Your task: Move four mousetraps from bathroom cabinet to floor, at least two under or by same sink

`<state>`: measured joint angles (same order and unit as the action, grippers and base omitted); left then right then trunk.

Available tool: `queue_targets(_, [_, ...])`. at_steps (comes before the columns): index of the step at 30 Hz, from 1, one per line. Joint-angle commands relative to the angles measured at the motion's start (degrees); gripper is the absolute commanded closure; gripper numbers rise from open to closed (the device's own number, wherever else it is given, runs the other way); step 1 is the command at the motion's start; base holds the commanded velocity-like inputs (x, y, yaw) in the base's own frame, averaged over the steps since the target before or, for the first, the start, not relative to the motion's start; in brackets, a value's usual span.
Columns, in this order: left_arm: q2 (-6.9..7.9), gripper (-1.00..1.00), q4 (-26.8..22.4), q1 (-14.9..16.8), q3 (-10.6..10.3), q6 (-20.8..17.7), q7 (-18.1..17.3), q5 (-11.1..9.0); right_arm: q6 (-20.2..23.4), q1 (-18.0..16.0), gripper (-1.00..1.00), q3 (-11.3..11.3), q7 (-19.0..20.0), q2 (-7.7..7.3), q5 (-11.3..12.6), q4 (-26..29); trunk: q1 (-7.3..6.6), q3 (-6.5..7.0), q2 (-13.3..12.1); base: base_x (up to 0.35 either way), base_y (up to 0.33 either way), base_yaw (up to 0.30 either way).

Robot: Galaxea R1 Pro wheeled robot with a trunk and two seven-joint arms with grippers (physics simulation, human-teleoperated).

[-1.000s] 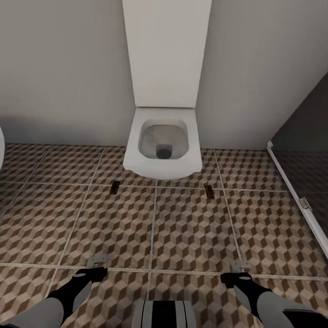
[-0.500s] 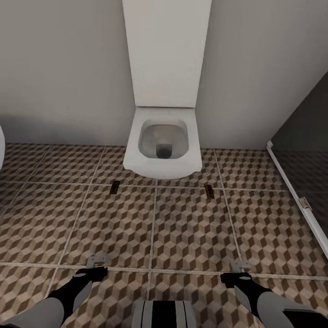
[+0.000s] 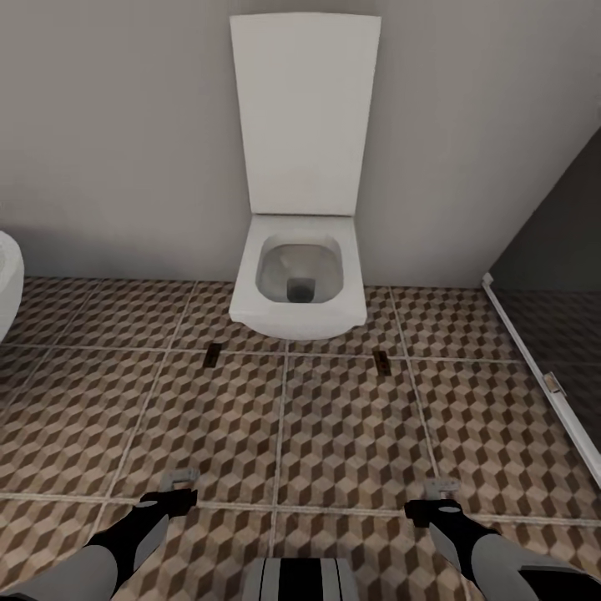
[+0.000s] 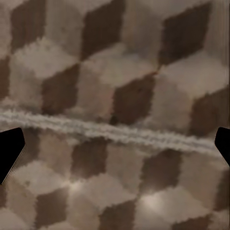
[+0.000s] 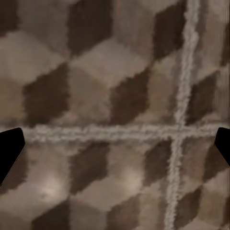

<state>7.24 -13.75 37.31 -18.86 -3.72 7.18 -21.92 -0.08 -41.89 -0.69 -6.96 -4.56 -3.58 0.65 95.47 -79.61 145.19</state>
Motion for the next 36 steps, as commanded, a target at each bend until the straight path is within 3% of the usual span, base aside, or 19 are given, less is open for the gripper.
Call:
queue_targets(1, [0.05, -1.0, -0.18, -0.02, -0.48, -0.34, 0.34, -0.45, -0.01, -0.02, -1.0, -0.1, -0.16, 0.0, -0.37, -0.02, -0.03, 0.19, 0.0, 0.0, 0.0, 0.0])
queue_targets(12, [0.05, -1.0, -0.24, -0.02, -0.48, -0.13, 0.4, -0.41, -0.01, -0.01, -1.0, -0.1, -0.16, -0.01, -0.37, -0.01, -0.32, 2.63, -0.15, 0.0, 0.0, 0.0])
queue_targets(23, [0.05, -1.0, -0.32, -0.03, -0.47, 0.1, 0.47, -0.4, 0.07, -0.04, -1.0, -0.1, -0.16, -0.01, -0.37, -0.03, -0.32, 2.63, -0.15, 0.0, 0.0, 0.0])
queue_targets(36, [0.05, -1.0, -0.33, -0.04, -0.43, -0.18, 0.31, -0.48, 0.16, -0.04, -1.0, -0.04, -0.09, -0.01, -0.43, -0.01, -0.65, 5.51, -0.32, 0.0, 0.0, 0.0])
